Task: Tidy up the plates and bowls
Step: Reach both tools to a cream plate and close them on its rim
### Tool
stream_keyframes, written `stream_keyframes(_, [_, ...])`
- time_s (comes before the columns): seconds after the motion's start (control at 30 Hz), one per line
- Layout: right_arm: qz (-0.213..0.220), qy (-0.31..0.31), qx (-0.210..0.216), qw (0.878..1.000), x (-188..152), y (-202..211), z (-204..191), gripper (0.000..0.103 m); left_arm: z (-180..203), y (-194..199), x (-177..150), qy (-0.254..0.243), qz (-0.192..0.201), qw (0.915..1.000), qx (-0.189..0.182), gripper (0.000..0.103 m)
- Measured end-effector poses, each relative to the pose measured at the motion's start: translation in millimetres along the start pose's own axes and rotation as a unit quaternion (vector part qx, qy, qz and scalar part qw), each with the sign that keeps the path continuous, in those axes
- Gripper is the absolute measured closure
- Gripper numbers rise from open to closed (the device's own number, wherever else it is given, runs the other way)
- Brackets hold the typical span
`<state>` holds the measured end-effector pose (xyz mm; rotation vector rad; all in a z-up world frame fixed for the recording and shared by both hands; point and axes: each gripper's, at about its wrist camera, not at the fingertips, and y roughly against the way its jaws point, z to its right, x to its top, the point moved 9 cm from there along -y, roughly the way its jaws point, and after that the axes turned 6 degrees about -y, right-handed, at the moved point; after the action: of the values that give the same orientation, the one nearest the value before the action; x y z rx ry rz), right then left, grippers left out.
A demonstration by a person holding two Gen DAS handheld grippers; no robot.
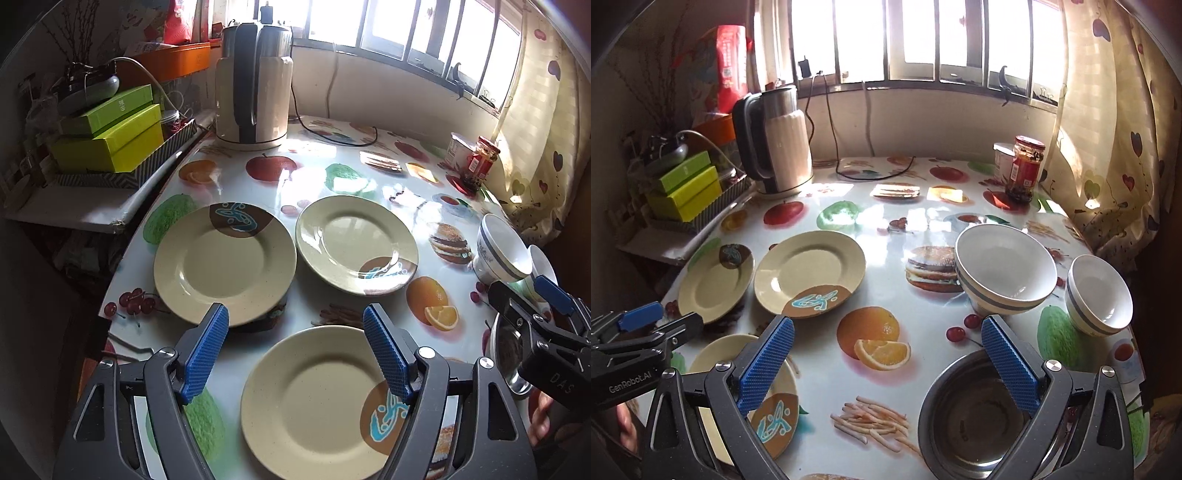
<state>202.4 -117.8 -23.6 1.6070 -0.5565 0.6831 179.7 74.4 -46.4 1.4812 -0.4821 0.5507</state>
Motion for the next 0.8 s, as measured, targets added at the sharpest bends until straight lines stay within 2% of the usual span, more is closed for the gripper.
stream_keyframes(0.1, [-0.014, -0.016, 0.008, 1.000, 9.7, -16.5, -4.9, 0.002, -2.5, -8.2, 15.2, -0.004, 0.001, 1.0000, -0.003, 0.027])
stream_keyframes(0.23, [-0.016, -0.019, 0.017, 1.000, 22.8, -36.0, -14.0, 0.010, -8.5, -23.4, 33.2, -0.003, -0.001, 1.0000, -0.003, 0.027])
stream_keyframes(0.27, [-0.017, -0.019, 0.013, 1.000, 25.0, -41.3, -14.7, 0.010, -9.7, -27.9, 36.6, -0.005, -0.003, 1.0000, -0.002, 0.031])
stream_keyframes(0.3, [-0.022, -0.021, 0.011, 0.999, 26.0, -47.0, -15.0, 0.011, -10.6, -33.0, 38.8, -0.008, -0.009, 0.9999, -0.001, 0.039])
stream_keyframes(0.37, [-0.028, -0.027, 0.014, 0.999, 26.6, -57.0, -15.8, 0.012, -10.5, -42.4, 44.2, -0.016, -0.016, 0.9997, -0.004, 0.043])
stream_keyframes(0.4, [-0.030, -0.028, 0.012, 0.999, 26.7, -61.8, -16.1, 0.014, -10.3, -47.6, 46.4, -0.019, -0.020, 0.9996, -0.006, 0.045])
stream_keyframes(0.47, [-0.038, -0.027, 0.002, 0.999, 25.3, -72.3, -15.7, 0.025, -7.9, -57.9, 48.6, -0.020, -0.028, 0.9992, -0.020, 0.050])
stream_keyframes(0.6, [-0.055, -0.021, -0.002, 0.998, 20.7, -91.6, -15.6, 0.029, -4.8, -75.1, 57.1, -0.021, -0.037, 0.9987, -0.029, 0.054])
stream_keyframes(0.7, [-0.064, -0.024, -0.004, 0.998, 18.2, -102.3, -12.4, 0.042, -2.0, -87.8, 63.7, -0.026, -0.043, 0.9982, -0.032, 0.054])
stream_keyframes(0.8, [-0.080, -0.033, 0.003, 0.996, 14.6, -112.2, -10.7, 0.045, 1.4, -97.4, 69.8, -0.029, -0.046, 0.9977, -0.040, 0.055])
